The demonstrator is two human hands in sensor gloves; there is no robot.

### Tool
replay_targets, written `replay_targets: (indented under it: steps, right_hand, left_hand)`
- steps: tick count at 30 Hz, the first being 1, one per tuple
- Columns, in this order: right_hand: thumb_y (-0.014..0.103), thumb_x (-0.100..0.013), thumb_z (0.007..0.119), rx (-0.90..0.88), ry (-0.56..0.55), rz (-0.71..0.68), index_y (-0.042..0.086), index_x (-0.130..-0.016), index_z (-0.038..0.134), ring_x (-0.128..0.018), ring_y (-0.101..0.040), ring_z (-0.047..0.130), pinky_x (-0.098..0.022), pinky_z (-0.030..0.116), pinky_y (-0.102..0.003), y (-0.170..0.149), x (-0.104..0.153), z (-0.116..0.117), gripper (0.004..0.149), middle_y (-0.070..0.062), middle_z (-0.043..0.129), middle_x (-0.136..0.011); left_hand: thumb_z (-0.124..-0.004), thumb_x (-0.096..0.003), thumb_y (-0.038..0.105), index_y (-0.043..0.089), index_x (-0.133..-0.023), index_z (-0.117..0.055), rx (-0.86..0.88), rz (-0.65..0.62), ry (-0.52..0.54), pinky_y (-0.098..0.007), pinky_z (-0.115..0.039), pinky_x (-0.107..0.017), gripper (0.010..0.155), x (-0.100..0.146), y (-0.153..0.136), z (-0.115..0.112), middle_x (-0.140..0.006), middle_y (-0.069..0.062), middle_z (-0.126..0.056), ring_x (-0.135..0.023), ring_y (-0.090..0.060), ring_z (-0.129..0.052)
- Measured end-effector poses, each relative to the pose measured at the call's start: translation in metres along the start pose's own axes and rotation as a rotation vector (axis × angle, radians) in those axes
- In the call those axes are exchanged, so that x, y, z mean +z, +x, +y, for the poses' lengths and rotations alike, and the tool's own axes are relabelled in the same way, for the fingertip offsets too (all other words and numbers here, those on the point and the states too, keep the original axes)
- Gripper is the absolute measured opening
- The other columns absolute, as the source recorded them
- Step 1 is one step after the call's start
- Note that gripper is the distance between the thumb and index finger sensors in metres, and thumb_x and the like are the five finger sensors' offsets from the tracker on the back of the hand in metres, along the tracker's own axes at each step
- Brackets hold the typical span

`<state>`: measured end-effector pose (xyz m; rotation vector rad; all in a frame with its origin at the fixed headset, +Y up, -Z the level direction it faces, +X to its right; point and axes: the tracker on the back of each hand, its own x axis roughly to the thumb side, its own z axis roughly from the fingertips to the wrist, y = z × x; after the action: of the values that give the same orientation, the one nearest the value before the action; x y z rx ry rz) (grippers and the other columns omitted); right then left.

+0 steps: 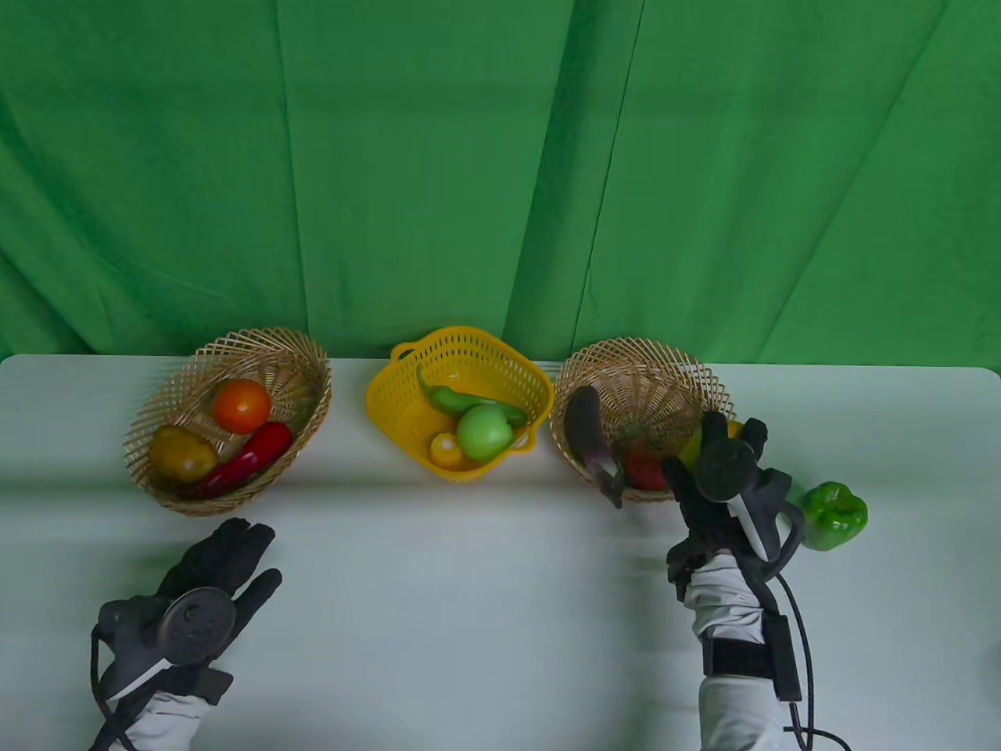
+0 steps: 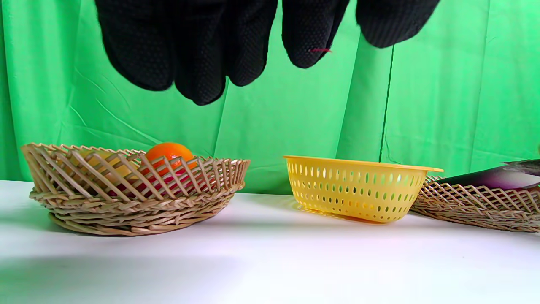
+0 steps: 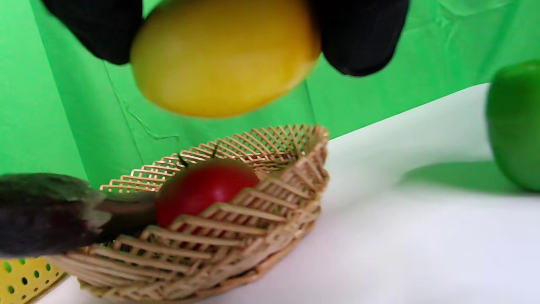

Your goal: Place 10 objects into 3 containers, with green background

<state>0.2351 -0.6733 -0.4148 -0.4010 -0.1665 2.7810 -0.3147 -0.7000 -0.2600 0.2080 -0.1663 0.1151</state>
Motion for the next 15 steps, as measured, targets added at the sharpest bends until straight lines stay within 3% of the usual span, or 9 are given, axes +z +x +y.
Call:
replay_targets:
  steps: [15]
  right_hand:
    - [0.061,-0.054,0.071,-0.058,0.077,0.057,0.031,-0.117,0.027,-0.097,-0.056,0.06,-0.073,0.061,-0.06,0.039,-0.031,0.022,0.082,-0.022,0.011,-0.123]
  left_hand:
    - [-0.061,-0.0562,0.058,0.032,-0.112,-0.059,-0.014,0.006,-0.02,-0.054,-0.076,-0.062,0.062,-0.001,0.0,-0.002,-0.113,-0.014,-0.072,-0.096,-0.038,-0.086]
